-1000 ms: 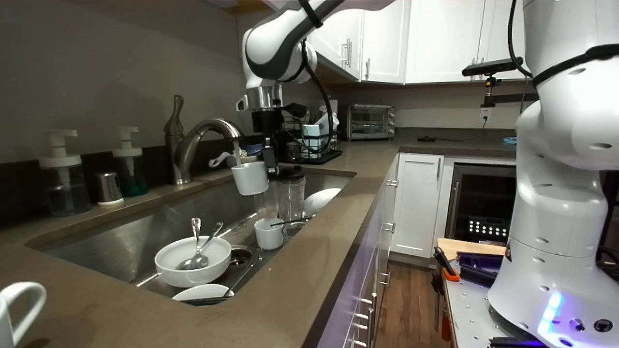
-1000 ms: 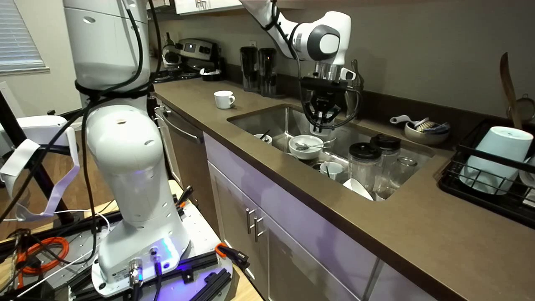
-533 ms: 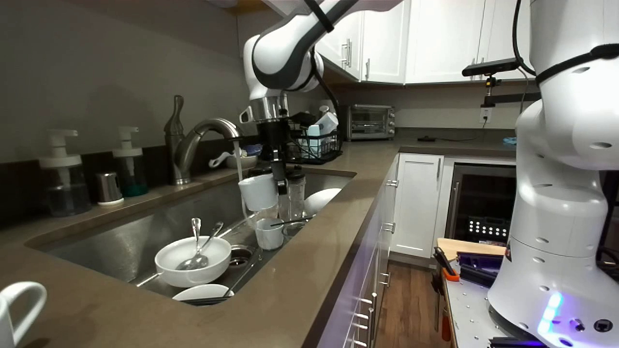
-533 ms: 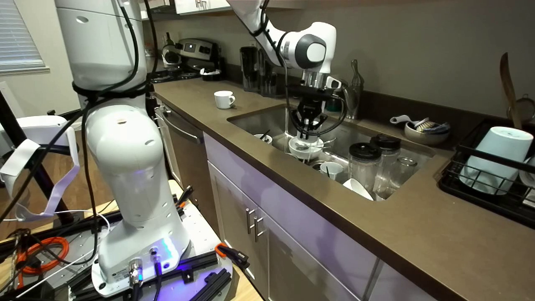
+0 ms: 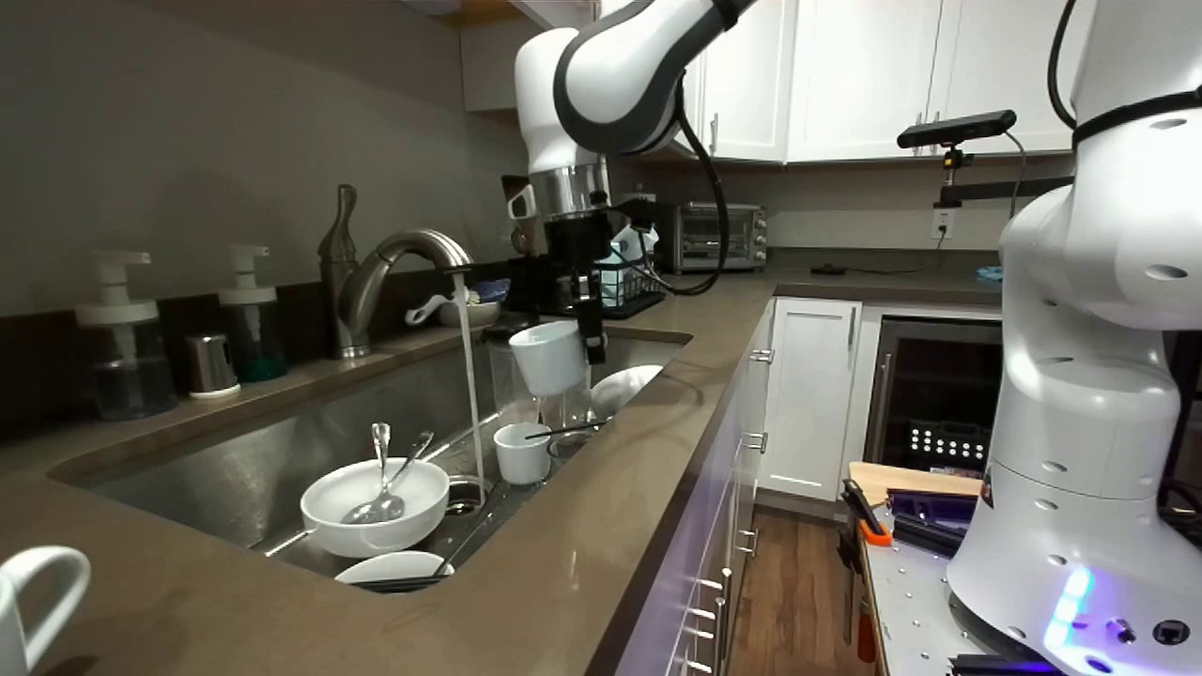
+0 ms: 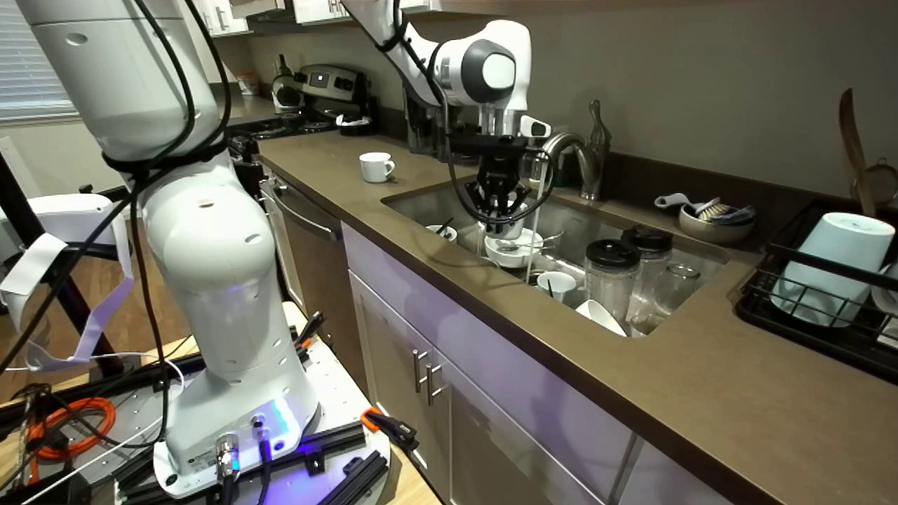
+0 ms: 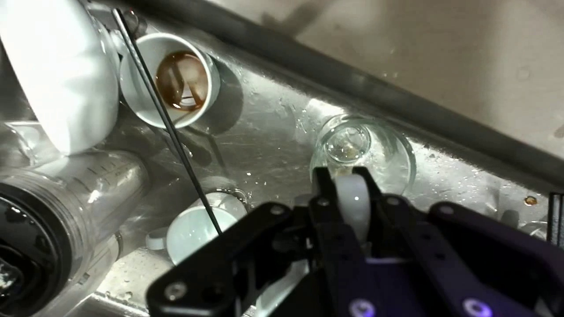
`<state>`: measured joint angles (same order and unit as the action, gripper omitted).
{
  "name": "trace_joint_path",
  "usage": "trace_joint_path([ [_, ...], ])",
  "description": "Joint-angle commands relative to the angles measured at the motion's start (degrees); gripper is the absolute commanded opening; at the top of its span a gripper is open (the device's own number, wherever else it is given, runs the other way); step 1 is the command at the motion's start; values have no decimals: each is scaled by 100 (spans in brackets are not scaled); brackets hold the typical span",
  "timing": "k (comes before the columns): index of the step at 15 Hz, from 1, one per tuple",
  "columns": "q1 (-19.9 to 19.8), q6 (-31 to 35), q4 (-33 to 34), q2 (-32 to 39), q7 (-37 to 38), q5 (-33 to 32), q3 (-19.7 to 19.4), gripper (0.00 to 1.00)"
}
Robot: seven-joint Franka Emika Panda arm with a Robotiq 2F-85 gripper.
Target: Fill one of the mugs on the left side of the sink with water and then put it on the right side of the sink
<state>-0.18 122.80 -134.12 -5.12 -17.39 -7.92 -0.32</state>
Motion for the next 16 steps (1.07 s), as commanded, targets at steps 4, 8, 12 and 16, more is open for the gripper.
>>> trace_joint_path([
  [4,-9,-18,-253,-404,273,-326,-60,16],
  [8,-12,-4,-270,-332,210,-278,-79,5],
  [12,-53,14,-361,-459,226,-273,-146,5],
  [16,-84,26,-464,-637,254,-287,-228,5],
])
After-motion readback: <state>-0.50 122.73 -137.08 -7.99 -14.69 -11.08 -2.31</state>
